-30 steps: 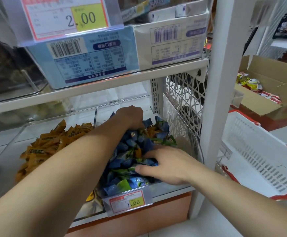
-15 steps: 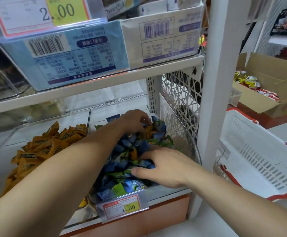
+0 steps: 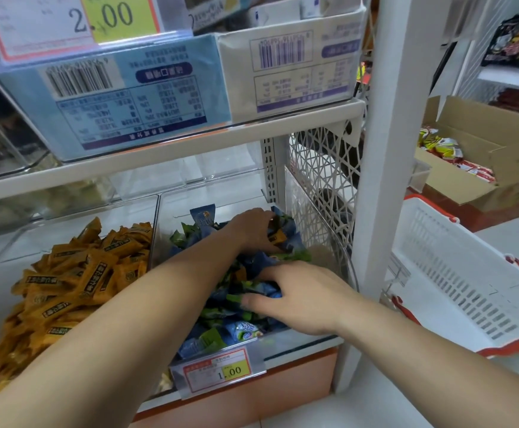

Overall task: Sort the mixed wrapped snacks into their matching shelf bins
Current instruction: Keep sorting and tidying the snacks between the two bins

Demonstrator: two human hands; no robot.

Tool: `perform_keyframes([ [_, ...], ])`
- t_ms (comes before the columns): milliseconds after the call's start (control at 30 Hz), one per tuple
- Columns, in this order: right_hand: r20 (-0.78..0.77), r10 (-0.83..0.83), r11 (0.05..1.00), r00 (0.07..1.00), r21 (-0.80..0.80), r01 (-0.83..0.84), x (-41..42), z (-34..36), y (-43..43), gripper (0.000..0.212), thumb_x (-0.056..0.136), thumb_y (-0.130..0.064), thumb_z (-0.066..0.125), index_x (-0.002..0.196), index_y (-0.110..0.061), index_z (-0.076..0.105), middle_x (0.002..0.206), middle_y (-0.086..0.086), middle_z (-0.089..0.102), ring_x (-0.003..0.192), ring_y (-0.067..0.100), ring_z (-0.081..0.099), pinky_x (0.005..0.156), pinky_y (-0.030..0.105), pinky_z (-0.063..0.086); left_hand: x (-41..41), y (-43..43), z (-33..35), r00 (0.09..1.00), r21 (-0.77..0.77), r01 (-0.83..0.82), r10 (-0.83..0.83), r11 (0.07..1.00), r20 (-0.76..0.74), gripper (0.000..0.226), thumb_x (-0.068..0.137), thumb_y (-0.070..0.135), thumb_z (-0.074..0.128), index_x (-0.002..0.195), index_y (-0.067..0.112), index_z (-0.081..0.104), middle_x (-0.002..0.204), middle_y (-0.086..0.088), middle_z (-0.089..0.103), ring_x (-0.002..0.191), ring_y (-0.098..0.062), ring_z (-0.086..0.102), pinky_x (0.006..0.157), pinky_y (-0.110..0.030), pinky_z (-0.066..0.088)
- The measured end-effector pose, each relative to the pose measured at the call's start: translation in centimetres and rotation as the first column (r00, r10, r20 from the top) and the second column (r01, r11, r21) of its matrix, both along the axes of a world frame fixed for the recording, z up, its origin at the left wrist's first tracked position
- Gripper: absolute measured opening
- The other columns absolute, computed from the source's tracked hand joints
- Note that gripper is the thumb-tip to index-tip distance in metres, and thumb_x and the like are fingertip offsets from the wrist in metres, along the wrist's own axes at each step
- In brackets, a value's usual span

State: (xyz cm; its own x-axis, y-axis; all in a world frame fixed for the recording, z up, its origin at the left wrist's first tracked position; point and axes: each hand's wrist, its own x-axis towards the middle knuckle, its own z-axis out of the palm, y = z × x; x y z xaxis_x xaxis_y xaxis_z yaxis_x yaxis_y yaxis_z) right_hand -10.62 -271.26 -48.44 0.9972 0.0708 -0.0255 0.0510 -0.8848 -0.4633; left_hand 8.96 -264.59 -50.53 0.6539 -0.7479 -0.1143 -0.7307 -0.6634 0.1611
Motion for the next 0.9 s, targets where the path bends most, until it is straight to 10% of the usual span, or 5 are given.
perform_keyframes([
  [567, -0.004, 0.157, 0.983, 0.988, -0.095, -0.157, -1.2, 0.2, -0.9, 0.066, 0.085, -0.079, 0.036, 0.129, -0.034, 0.058, 0.098, -0.002, 0.069, 0.090, 0.021, 0.062, 0.067, 0.030, 0.041, -0.3, -0.8, -1.2, 0.993, -0.063, -0.039, 0.031, 0.997, -0.116, 0.070, 0.069, 0.051, 0.080, 0.121, 0.016, 0.049, 0.112, -0.005, 0.042, 0.101, -0.024, 0.052, 0.088, -0.038, 0.047],
  [900, 0.031, 0.143, 0.986, 0.989, -0.088, -0.139, -1.3, 0.3, -1.0, 0.062, 0.084, -0.080, 0.037, 0.120, -0.034, 0.058, 0.087, -0.006, 0.065, 0.082, 0.019, 0.060, 0.065, 0.032, 0.045, -0.8, -1.3, -0.2, 0.971, -0.027, -0.012, 0.005, 1.000, -0.239, 0.039, 0.075, 0.039, 0.081, 0.056, 0.022, 0.050, 0.056, 0.007, 0.051, 0.053, -0.008, 0.047, 0.050, -0.023, 0.036],
])
